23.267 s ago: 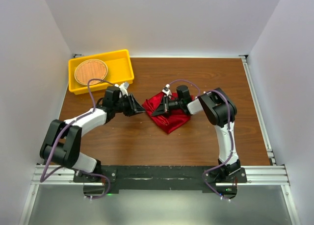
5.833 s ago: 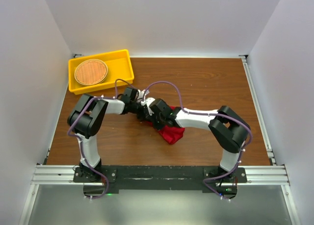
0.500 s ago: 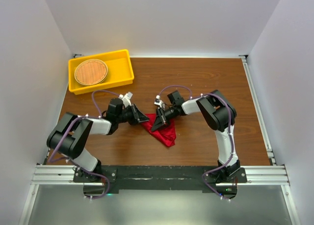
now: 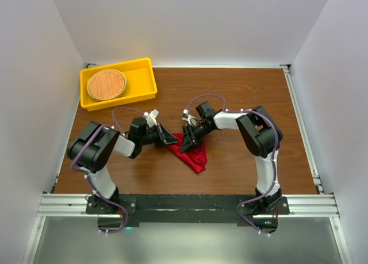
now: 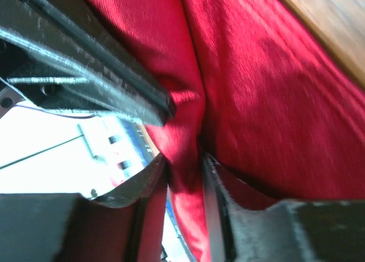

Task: Fold the napkin, place the utensils inside, and roll it up
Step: Roll the napkin with the utensil

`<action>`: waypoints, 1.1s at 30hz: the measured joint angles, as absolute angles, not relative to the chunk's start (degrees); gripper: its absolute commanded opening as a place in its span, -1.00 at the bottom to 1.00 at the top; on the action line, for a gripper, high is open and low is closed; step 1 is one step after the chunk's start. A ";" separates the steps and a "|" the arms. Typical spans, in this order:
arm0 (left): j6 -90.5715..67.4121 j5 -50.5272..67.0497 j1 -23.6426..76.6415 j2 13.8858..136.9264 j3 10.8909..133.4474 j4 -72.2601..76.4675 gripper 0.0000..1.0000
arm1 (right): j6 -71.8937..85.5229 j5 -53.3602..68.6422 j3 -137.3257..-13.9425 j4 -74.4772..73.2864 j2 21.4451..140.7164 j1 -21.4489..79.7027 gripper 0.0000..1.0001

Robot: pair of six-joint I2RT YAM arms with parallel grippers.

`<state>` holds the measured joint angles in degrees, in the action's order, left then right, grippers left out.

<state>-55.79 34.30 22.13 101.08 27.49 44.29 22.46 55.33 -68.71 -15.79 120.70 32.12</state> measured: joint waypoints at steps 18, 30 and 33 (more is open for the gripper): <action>-52.93 37.19 21.76 102.61 30.83 40.32 -1.00 | 13.63 29.87 -57.52 -27.42 100.75 38.37 -0.05; -52.47 37.69 21.76 102.69 32.29 37.26 -1.00 | 12.91 16.75 -56.86 -32.51 93.80 40.03 0.25; -52.29 37.80 21.76 102.69 32.80 36.14 -1.00 | 11.92 13.82 -60.64 -33.82 93.21 42.68 0.27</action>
